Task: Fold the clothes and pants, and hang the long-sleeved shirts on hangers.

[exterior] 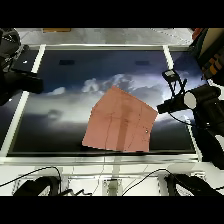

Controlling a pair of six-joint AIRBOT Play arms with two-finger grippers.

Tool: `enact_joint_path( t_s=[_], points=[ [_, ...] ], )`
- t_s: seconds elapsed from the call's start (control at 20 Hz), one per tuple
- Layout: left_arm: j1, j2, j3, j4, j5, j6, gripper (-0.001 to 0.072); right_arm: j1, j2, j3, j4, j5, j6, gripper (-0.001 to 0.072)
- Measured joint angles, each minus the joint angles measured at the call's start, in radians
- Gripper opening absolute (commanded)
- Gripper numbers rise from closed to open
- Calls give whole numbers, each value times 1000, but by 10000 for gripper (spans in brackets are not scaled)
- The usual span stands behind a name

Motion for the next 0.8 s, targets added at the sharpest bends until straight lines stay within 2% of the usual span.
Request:
enact_joint_path(
  t_s=[0.2, 0.3, 0.45, 0.6, 0.75, 0.8],
  points=[
    [0, -10, -1, -50, -7, 1, 7, -108, 0, -110, -3, 97, -145, 12],
    [1, -27, -10, -51, -34, 2, 7, -173, 0, -172, 55, 169, -216, 12],
    [1, -70, -76, -47, -93, 19, 7, -263, 0, -268, 245, 259, -362, 12],
    [1, -105, -231, -77, -105, 77, 7, -307, 0, -352, 492, 292, -514, 13],
    [1, -124, -428, -163, -103, 130, 7, -326, 0, -410, 643, 289, -602, 13],
    [1, -129, -492, -202, -103, 140, 32, -330, 0, -421, 673, 275, -619, 13]
  ],
)
